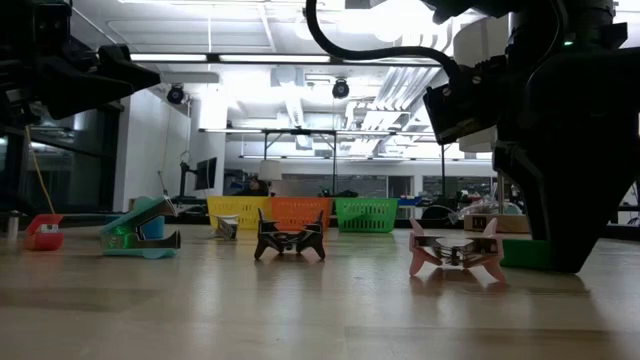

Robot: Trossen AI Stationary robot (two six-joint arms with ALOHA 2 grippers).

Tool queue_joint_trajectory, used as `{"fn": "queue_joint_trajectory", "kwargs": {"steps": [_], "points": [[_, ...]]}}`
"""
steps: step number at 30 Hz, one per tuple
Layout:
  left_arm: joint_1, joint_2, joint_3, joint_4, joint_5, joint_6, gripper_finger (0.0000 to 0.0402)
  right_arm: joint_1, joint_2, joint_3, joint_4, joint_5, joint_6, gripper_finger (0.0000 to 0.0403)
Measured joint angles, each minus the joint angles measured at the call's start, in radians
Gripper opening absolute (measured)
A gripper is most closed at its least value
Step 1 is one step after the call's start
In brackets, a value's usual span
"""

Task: Pick and place Stapler, Stapler remover, tape
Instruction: Put the green stapler into the orange basket

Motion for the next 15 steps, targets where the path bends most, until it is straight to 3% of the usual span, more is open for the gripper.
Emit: {"fn": "queue_joint_trajectory", "kwargs": {"steps": [15], "points": [[0.000, 0.000, 0.000, 0.000, 0.000, 0.000, 0.0239, 0.000, 0.002, 0.000, 0.010, 0.021, 0.133, 0.0204]]}}
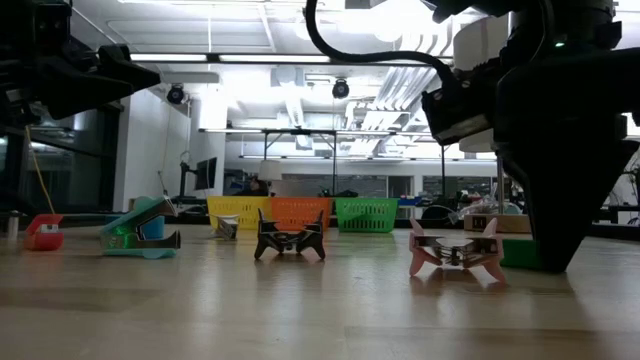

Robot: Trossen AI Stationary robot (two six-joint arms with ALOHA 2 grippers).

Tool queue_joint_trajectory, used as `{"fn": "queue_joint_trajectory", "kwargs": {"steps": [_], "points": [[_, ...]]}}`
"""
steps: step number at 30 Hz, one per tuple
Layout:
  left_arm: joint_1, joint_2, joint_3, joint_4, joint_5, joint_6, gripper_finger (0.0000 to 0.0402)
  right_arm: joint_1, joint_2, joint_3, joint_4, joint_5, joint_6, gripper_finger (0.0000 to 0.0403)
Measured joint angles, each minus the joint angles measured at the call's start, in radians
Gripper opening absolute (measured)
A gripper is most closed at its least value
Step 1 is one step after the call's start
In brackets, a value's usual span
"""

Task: Pick and place Stapler, Stapler remover, tape
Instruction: Put the green stapler into the orange basket

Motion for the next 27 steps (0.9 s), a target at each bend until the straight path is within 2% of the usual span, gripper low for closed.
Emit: {"fn": "queue_joint_trajectory", "kwargs": {"steps": [12, 27], "points": [[0.000, 0.000, 0.000, 0.000, 0.000, 0.000, 0.0239, 0.000, 0.000, 0.000, 0.001, 0.011, 0.003, 0.0175], [0.000, 0.000, 0.000, 0.000, 0.000, 0.000, 0.0239, -0.002, 0.001, 0.000, 0.009, 0.021, -0.067, 0.0107]]}}
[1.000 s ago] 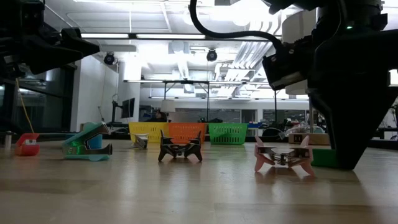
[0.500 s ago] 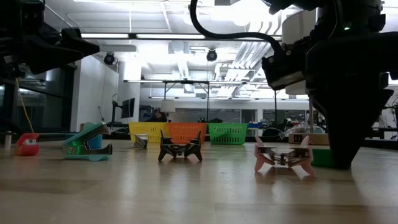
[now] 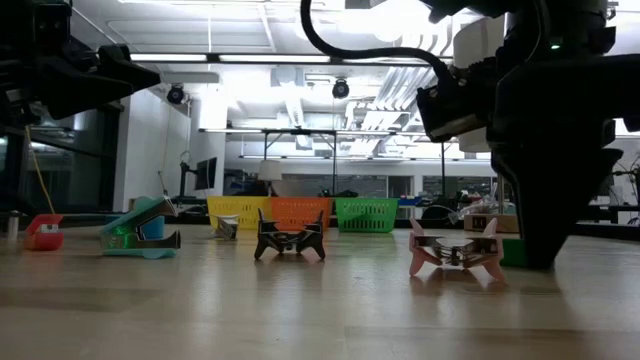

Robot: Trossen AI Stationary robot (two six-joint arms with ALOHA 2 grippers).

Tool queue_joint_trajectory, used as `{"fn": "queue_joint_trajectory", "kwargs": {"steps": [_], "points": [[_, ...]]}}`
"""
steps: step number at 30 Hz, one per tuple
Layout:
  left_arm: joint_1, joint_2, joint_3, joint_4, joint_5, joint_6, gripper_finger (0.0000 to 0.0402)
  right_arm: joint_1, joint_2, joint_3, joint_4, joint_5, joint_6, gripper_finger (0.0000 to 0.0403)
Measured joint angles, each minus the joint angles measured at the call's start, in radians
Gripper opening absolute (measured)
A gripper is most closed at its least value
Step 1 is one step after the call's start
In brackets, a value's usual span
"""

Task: Pick and place Stapler, Stapler remover, tape
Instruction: Put the green stapler into the orange basket

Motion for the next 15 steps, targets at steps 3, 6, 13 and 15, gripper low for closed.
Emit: {"fn": "queue_joint_trajectory", "kwargs": {"steps": [3, 6, 13, 15], "points": [[0.000, 0.000, 0.000, 0.000, 0.000, 0.000, 0.0239, 0.000, 0.000, 0.000, 0.001, 0.002, -0.012, 0.0085], [0.000, 0.000, 0.000, 0.000, 0.000, 0.000, 0.0239, 0.000, 0.000, 0.001, 0.001, 0.008, -0.013, 0.0062], [0.000, 0.000, 0.000, 0.000, 0.000, 0.000, 0.0239, 0.000, 0.000, 0.002, -0.001, 0.009, 0.007, 0.0053], [0.000, 0.000, 0.000, 0.000, 0.000, 0.000, 0.0239, 0.000, 0.001, 0.012, -0.015, 0.015, 0.013, 0.0056]]}}
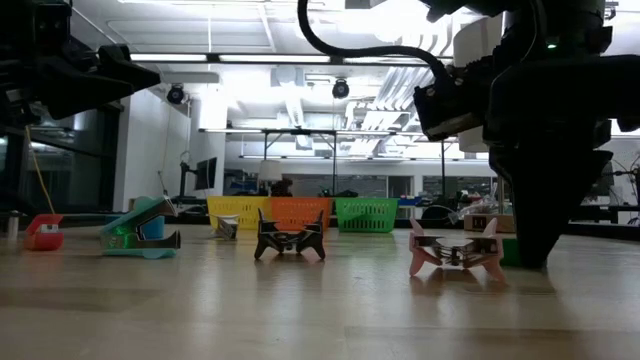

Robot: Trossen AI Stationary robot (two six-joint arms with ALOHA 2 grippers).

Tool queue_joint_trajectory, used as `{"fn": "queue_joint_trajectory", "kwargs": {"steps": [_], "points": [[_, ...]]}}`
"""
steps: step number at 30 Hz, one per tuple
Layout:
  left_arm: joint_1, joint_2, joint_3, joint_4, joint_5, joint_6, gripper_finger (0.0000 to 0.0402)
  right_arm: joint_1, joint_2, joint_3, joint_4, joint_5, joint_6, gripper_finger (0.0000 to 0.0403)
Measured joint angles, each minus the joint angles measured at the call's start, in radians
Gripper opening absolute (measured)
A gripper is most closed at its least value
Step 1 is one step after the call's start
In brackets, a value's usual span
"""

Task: Pick and place Stapler, Stapler remover, tape
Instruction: Put the green stapler into the orange basket

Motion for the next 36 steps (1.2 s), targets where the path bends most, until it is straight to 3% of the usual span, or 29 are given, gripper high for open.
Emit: {"fn": "queue_joint_trajectory", "kwargs": {"steps": [7, 16, 27, 36], "points": [[0.000, 0.000, 0.000, 0.000, 0.000, 0.000, 0.0239, -0.015, 0.004, 0.073, -0.059, 0.070, -0.006, 0.0053], [0.000, 0.000, 0.000, 0.000, 0.000, 0.000, 0.0239, -0.096, 0.002, 0.163, -0.097, 0.119, -0.138, 0.0056], [0.000, 0.000, 0.000, 0.000, 0.000, 0.000, 0.0239, -0.301, 0.000, 0.260, -0.060, 0.118, -0.495, 0.0056], [0.000, 0.000, 0.000, 0.000, 0.000, 0.000, 0.0239, -0.500, -0.001, 0.307, 0.114, 0.068, -0.794, 0.0057]]}}
